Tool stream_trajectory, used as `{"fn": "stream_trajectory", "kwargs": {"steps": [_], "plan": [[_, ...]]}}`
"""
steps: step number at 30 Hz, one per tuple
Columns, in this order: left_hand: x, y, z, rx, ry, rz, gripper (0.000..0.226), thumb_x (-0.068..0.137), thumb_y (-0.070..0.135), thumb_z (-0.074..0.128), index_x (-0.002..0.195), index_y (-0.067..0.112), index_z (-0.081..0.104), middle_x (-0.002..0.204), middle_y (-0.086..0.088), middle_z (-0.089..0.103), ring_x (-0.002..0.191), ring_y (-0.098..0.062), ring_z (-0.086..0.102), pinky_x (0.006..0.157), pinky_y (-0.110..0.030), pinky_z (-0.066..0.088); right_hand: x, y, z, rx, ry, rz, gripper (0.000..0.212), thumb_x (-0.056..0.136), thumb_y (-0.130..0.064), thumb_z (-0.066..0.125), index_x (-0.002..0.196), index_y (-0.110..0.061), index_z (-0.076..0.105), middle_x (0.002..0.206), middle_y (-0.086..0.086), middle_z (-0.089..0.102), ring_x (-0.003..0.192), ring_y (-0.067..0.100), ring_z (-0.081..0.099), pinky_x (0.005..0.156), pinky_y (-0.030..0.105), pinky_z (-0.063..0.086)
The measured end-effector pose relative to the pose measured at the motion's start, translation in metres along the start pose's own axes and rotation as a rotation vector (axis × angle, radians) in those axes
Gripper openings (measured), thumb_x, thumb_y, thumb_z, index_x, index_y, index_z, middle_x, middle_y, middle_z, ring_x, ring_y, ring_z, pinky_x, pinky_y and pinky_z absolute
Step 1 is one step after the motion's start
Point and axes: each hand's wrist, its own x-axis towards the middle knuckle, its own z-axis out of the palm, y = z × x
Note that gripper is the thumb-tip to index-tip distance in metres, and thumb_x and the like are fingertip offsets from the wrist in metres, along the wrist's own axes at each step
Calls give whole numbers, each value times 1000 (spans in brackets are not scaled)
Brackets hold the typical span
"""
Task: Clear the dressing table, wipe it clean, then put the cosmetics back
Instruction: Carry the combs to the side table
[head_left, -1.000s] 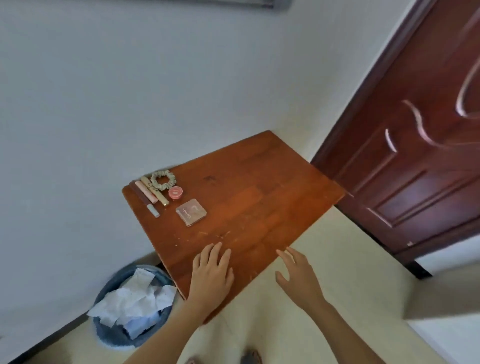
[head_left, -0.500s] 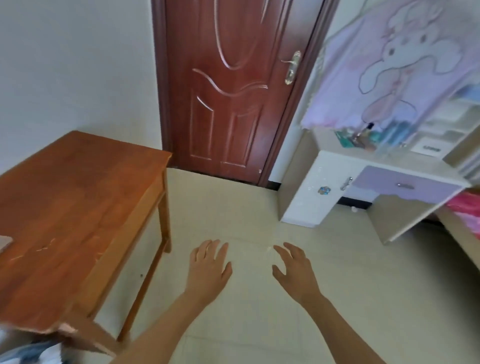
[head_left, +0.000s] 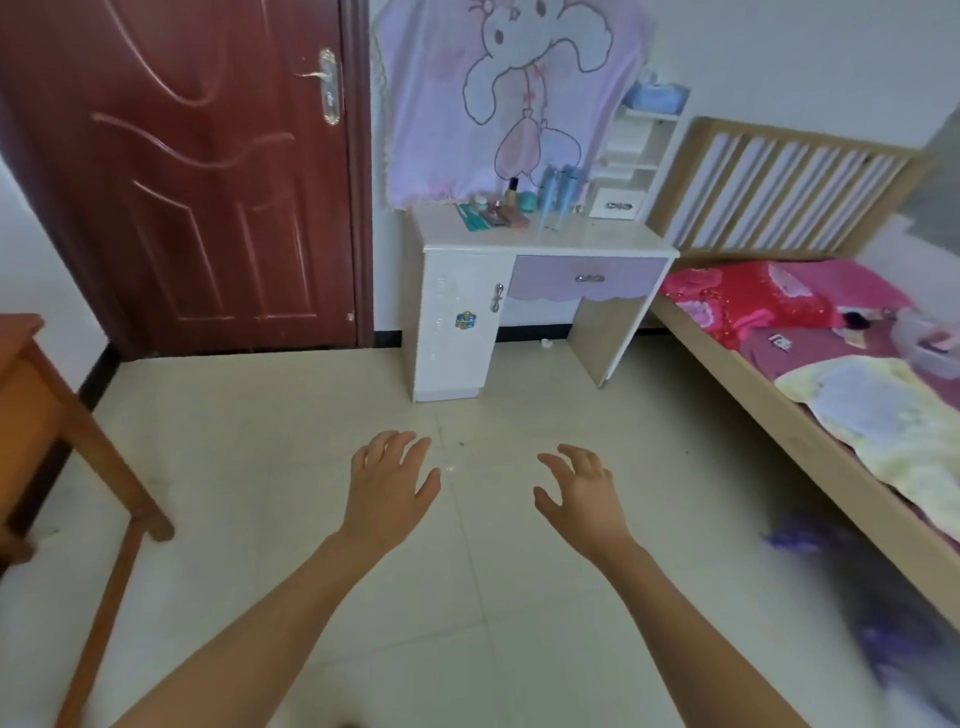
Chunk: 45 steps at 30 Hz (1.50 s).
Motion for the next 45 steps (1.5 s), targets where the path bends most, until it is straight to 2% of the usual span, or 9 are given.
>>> {"fn": "stream_trajectory", "kwargs": {"steps": [11, 18, 26, 30, 36, 40, 42, 43, 45], "plan": [[124, 27, 24, -176, 111, -17, 58, 80, 44, 28, 108, 8, 63, 110, -12, 63, 107, -36, 54, 88, -48, 40, 85, 69, -40, -98, 84, 2, 45, 91, -30, 51, 133, -15, 45, 143, 12, 35, 135, 26, 26, 106, 37, 23], [233, 29, 44, -247, 142, -45, 63, 79, 47, 26, 111, 7, 62, 113, -11, 62, 112, -35, 51, 88, -48, 39, 179, 105, -61, -128, 83, 1, 45, 90, -29, 53, 132, -15, 46, 142, 12, 37, 134, 27, 28, 105, 38, 24], [300, 54, 96, -216, 11, 21, 52, 80, 40, 33, 97, 5, 67, 99, -13, 67, 96, -38, 61, 76, -48, 48, 228, 165, -43, -152, -12, 77, 46, 93, -37, 45, 136, -22, 39, 147, 5, 29, 137, 20, 20, 110, 34, 19], [344, 77, 123, -208, -29, 26, 53, 80, 41, 33, 99, 6, 68, 102, -13, 67, 99, -38, 60, 78, -49, 48, 268, 215, -47, -126, 26, 107, 45, 92, -36, 47, 135, -21, 41, 146, 7, 31, 136, 22, 23, 109, 35, 21], [425, 120, 149, -233, 30, -63, 67, 79, 49, 23, 111, 7, 64, 117, -12, 61, 115, -35, 50, 92, -47, 40, 356, 289, -61, -39, 141, 15, 41, 88, -28, 57, 127, -14, 52, 139, 13, 40, 133, 29, 31, 102, 40, 29], [467, 150, 165, -245, 72, -140, 63, 80, 48, 29, 112, 6, 63, 116, -12, 62, 114, -33, 50, 94, -46, 40, 406, 326, -66, -67, 85, -80, 43, 91, -32, 51, 131, -18, 47, 143, 9, 36, 134, 25, 29, 106, 35, 25], [479, 163, 175, -286, 92, -204, 59, 81, 47, 32, 114, 8, 62, 118, -11, 61, 115, -32, 49, 96, -45, 38, 428, 339, -65, -94, 123, -167, 38, 85, -33, 57, 119, -16, 57, 129, 12, 51, 121, 30, 47, 96, 41, 40], [482, 168, 180, -317, 88, -258, 55, 84, 45, 35, 116, 9, 61, 120, -10, 60, 117, -30, 47, 98, -44, 36, 438, 346, -61, -89, 119, -196, 36, 76, -34, 62, 107, -16, 64, 115, 13, 60, 107, 32, 59, 81, 42, 50], [485, 173, 190, -378, 62, -393, 38, 91, 32, 48, 120, 10, 58, 125, -7, 57, 121, -27, 42, 101, -38, 32, 453, 359, -44, -37, 89, -221, 35, 62, -33, 68, 94, -18, 65, 96, 12, 67, 87, 31, 67, 61, 39, 54]]}}
